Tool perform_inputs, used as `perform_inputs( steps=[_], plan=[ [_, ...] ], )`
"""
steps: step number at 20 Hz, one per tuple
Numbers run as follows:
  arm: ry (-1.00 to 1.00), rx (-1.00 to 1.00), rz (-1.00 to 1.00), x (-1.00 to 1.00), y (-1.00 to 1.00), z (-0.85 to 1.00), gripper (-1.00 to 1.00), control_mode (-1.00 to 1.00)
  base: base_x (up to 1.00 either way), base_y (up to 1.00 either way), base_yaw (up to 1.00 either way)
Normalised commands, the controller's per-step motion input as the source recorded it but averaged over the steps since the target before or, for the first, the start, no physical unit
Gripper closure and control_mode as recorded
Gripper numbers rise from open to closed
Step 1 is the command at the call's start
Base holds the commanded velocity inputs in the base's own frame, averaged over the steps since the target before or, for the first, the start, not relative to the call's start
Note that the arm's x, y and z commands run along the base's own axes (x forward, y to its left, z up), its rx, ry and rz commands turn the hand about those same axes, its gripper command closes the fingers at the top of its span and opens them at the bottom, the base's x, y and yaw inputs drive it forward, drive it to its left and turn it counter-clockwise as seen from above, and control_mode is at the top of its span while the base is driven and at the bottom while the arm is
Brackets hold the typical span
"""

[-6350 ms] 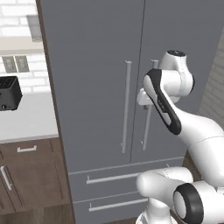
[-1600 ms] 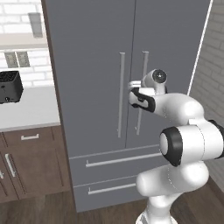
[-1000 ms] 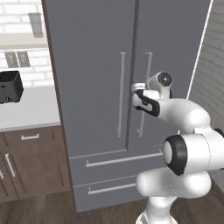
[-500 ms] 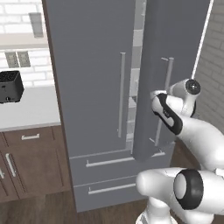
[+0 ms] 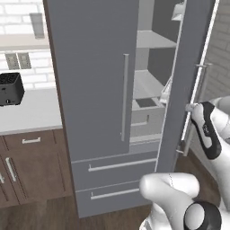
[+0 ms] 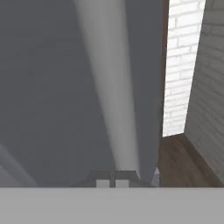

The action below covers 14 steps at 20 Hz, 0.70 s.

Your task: Take the strawberry from the fridge and place it on top of the pancake, located on the dining counter.

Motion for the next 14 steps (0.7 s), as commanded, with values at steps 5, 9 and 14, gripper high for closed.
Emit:
perform_inputs(
  steps=[5,9,14],
  plan=[
    [0.0,0.01,0.0,-0.48,-0.31,0.01,-1.0,-1.0,0.0,0.0,0.0],
    [0.0,0.0,0.0,-0.62,-0.19,0.23,-1.0,-1.0,0.0,0.0,0.0],
    [0.01,-0.02,0.0,-0.82,-0.1,0.33,-1.0,-1.0,0.0,0.0,0.0]
  ],
)
